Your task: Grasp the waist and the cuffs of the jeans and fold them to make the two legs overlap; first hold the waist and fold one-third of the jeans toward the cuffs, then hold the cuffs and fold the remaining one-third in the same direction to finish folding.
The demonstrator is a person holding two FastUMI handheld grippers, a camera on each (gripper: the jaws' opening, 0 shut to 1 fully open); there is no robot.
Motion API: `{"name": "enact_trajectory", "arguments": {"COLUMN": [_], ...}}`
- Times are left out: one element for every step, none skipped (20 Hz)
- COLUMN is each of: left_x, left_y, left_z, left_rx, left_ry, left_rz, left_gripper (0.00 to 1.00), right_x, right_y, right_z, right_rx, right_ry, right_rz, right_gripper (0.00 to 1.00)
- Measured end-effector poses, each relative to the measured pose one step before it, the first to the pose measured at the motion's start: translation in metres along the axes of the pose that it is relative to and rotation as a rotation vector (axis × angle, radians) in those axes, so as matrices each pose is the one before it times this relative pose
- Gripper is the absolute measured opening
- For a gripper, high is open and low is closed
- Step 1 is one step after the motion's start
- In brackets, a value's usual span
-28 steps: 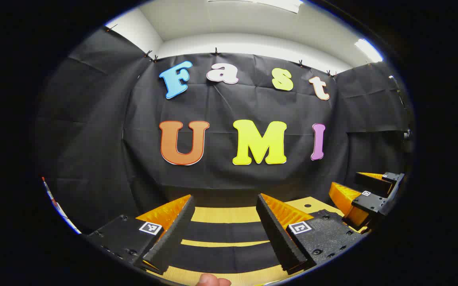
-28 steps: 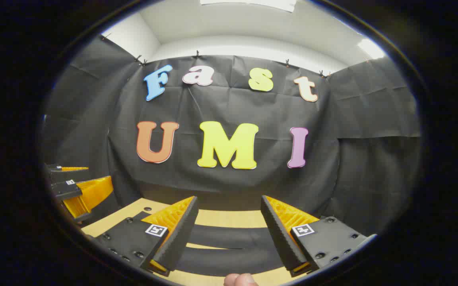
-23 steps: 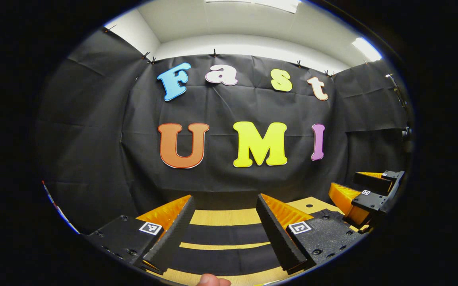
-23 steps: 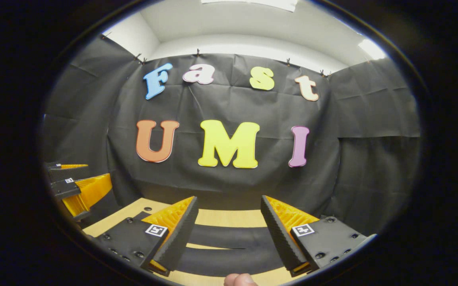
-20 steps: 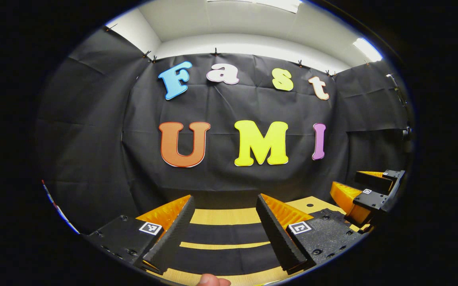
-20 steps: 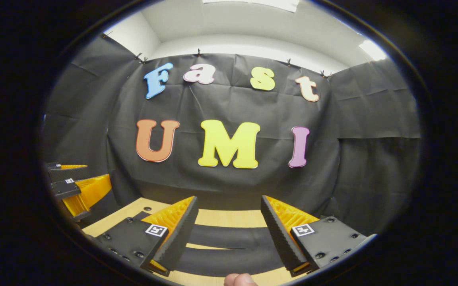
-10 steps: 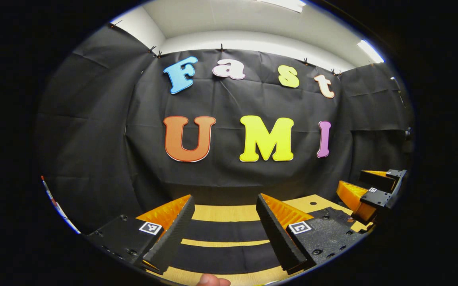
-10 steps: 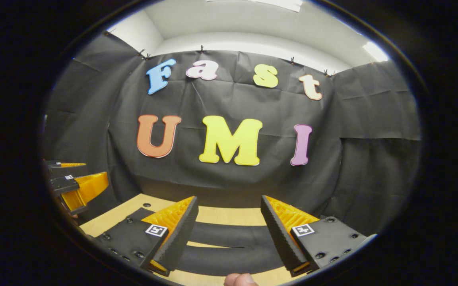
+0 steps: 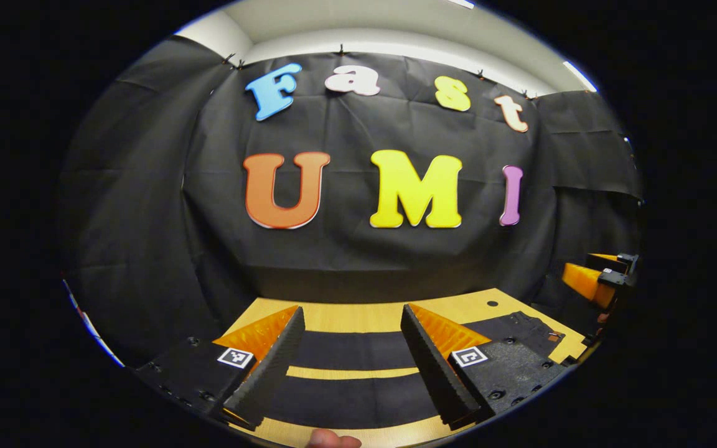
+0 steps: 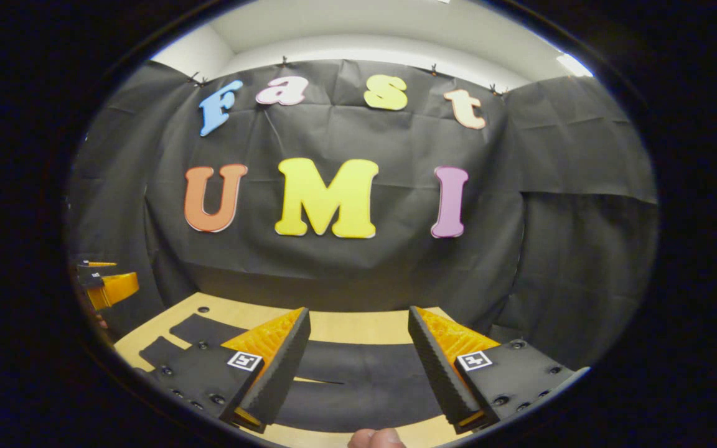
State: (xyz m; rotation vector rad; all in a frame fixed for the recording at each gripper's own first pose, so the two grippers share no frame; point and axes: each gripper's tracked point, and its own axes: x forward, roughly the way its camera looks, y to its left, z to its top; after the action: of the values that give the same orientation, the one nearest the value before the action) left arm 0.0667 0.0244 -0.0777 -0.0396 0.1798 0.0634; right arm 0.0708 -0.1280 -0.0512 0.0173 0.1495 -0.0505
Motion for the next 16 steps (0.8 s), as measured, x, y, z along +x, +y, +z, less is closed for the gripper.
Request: {"name": "enact_trajectory", "arguments": {"left_x": [0.00792, 0.00597, 0.00497, 0.00383, 0.00197, 0.00176, 0.00348, 0.00098, 0.00162, 0.00113, 0.00742, 0.00698, 0.00173, 0.00314, 0.00387, 0.0034], "left_y": [0.01054, 0.01126, 0.01264, 0.0104, 0.00997, 0.01194, 0.01198, 0.01135, 0.0144, 0.01778, 0.02044, 0.01835, 0.01781, 0.01358, 0.00966, 0.00731], "left_z": [-0.01002, -0.01051, -0.01218, -0.01046, -0.00905, -0.01078, -0.01262, -0.01591, -0.01859, -0.0195, -0.01897, -0.01329, -0.0135, -0.01061, -0.00536, -0.00145], "left_rx": [-0.02091, -0.02016, -0.02095, -0.02212, -0.01915, -0.02629, -0.04001, -0.06556, -0.08225, -0.10542, -0.12438, -0.13263, -0.13581, -0.13049, -0.10627, -0.08217], "left_ry": [0.03037, 0.0312, 0.03687, 0.02967, 0.03265, 0.03523, 0.0398, 0.05038, 0.06085, 0.06815, 0.06467, 0.05747, 0.06783, 0.04914, 0.0351, 0.0224], "left_rz": [0.03744, 0.04289, 0.04249, 0.03491, 0.0341, 0.02561, 0.02099, 0.01688, 0.01794, 0.03397, 0.03094, 0.0285, 0.02742, 0.01669, 0.00607, 0.00824], "left_gripper": [1.0, 1.0, 1.0, 1.0, 1.0, 1.0, 1.0, 1.0, 1.0, 0.99, 0.98, 0.99, 0.99, 0.99, 0.99, 1.0], "right_x": [0.01397, 0.0145, 0.01094, 0.01034, 0.00791, 0.00723, 0.00538, 0.00386, 0.00315, 0.00541, 0.00498, 0.00437, 0.00235, 0.00306, 0.00232, 0.00294], "right_y": [-0.02145, -0.02057, -0.01842, -0.01558, -0.01407, -0.0156, -0.01598, -0.01635, -0.01393, -0.01564, -0.01247, -0.0105, -0.00954, -0.00929, -0.00597, -0.0037], "right_z": [-0.00871, -0.00935, -0.00942, -0.00899, -0.00775, -0.01139, -0.01098, -0.0113, -0.01001, -0.01188, -0.01098, -0.01487, -0.01254, -0.01176, -0.00926, -0.00768], "right_rx": [-0.00045, -0.0056, -0.00674, 0.00353, 0.01007, 0.01494, 0.02678, 0.03698, 0.04039, 0.03206, 0.02441, 0.02511, 0.03084, 0.03803, 0.02935, 0.02618], "right_ry": [0.02507, 0.02858, 0.03613, 0.02815, 0.03131, 0.04, 0.05041, 0.04347, 0.04494, 0.04073, 0.0427, 0.0506, 0.04751, 0.03953, 0.03255, 0.02249], "right_rz": [-0.00612, -0.0125, -0.00672, 0.00042, 0.00262, -0.00375, -0.00955, -0.00934, -0.01236, -0.01692, -0.01725, -0.00788, -0.01142, -0.00793, -0.00978, -0.00792], "right_gripper": [0.96, 0.96, 0.98, 0.96, 0.98, 0.96, 0.96, 0.98, 0.98, 0.98, 0.96, 0.98, 0.96, 0.96, 0.96, 1.0]}}
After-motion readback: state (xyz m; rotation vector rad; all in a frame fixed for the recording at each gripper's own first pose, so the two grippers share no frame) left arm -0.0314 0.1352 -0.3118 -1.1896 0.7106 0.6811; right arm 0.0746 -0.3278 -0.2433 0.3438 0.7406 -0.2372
